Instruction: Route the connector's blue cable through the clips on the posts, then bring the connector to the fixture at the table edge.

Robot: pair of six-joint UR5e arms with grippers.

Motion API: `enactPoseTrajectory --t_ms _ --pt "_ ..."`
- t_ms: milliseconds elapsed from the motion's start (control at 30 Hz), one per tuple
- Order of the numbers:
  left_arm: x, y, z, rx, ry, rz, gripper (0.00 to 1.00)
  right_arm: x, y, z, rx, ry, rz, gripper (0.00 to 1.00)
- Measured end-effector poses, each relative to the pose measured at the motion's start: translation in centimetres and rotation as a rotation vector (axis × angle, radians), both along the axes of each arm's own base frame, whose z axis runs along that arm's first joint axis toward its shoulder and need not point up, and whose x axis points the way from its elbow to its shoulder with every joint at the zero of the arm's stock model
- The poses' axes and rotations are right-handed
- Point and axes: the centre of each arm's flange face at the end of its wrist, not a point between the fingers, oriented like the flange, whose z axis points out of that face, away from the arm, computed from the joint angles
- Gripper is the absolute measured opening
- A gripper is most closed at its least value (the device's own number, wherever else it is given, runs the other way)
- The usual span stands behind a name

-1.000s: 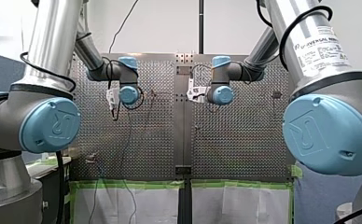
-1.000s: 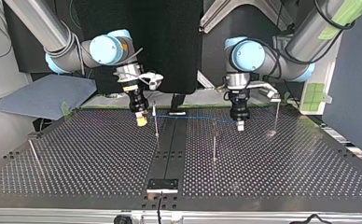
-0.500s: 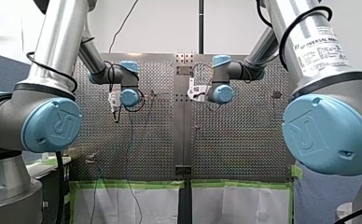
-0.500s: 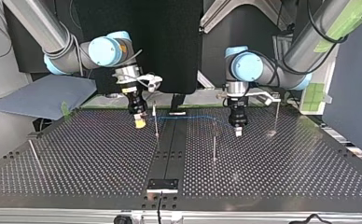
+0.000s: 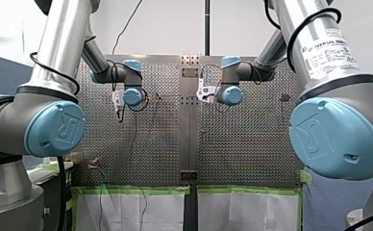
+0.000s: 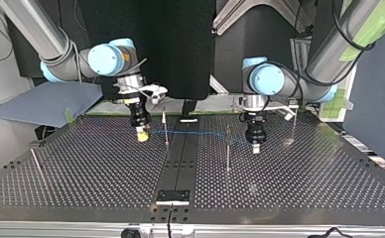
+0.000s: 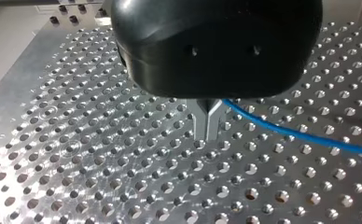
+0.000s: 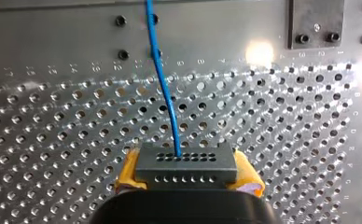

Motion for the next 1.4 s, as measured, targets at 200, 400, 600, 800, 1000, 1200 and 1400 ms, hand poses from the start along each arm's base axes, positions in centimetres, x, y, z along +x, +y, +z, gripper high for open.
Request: enactPoseTrajectory --t_ms 200,400,600,800,1000,1200,1400 --pt "0.8 0.1 -0.6 0.003 0.017 0.000 0.00 -0.4 -0.6 0.3 -0.005 0.001 -0.007 0.00" --pt "1.1 0.5 -0.9 0.001 0.025 0.011 0.00 -0.7 -0.9 0.1 0.000 0.006 -0.013 0.00" --pt "1.1 0.9 -1.0 -0.014 0.038 0.022 0.00 -0.8 -1.0 -0.1 0.006 0.010 -0.013 0.00" --pt "1.0 0.4 -1.1 0.033 0.044 -0.014 0.41 -0.8 -0.9 -0.4 0.013 0.016 -0.012 0.00" --pt "1.0 0.4 -1.2 0.062 0.058 -0.049 1.00 -0.8 -0.9 -0.4 0.017 0.019 -0.012 0.00" --pt "0.7 0.4 -1.7 0.068 0.101 -0.058 1.00 -0.8 -0.9 -0.5 0.022 0.021 -0.012 0.00" --pt "0.1 0.4 -2.1 0.048 0.150 -0.073 1.00 -0.8 -0.8 -0.6 0.025 0.024 -0.008 0.00"
